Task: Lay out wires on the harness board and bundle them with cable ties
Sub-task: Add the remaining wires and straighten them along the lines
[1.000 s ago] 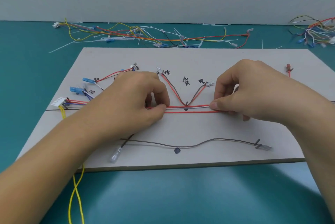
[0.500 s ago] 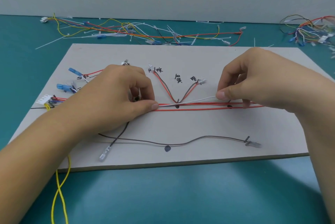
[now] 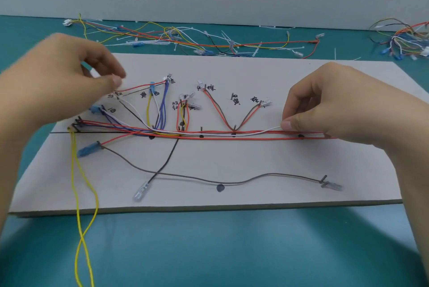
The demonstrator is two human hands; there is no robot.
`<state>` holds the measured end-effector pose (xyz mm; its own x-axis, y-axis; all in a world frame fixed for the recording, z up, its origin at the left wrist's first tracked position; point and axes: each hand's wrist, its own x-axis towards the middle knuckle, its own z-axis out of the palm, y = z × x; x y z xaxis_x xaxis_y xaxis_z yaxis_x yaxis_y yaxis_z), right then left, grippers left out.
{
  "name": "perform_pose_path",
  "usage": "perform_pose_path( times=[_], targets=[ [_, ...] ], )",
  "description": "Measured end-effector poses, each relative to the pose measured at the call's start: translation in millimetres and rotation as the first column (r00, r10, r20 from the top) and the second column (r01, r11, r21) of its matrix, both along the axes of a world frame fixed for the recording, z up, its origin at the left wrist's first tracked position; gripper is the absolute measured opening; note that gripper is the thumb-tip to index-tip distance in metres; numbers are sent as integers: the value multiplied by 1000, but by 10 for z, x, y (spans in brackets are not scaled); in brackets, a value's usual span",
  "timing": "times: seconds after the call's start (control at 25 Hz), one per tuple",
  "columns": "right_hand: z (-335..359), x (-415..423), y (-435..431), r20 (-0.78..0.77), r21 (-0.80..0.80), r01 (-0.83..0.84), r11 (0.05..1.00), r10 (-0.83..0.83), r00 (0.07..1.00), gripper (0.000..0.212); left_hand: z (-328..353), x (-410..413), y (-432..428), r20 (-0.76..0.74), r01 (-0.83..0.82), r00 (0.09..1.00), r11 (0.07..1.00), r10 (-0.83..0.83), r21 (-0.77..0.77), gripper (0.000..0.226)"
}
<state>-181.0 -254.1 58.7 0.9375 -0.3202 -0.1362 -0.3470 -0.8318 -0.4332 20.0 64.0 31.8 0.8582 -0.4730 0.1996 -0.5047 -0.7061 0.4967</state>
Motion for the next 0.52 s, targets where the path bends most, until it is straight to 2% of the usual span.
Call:
perform_pose_path(
  times=[0.12,0.2,0.36,0.44,0.52],
  targets=[
    [1,5,2,0,-4,1,1000,-1,1000,13,-64,160,157,-59,-46,997,995,51,92,40],
    [1,6,7,-2,-5,4,1000,-4,1000,13,-104,213,182,-80,-38,996,994,46,98,39],
    [16,5,27,1,11,11,1000,-11,1000,15,-155,196,105,-99,-66,992,994,75,87,10],
    [27,3,41,-2,9,15,1000,-15,1000,16,-174,218,90,-88,-101,990,991,109,83,26],
    [33,-2,56,-7,0,15,1000,-15,1000,17,-181,224,61,-89,-107,989,990,115,92,31]
  ],
)
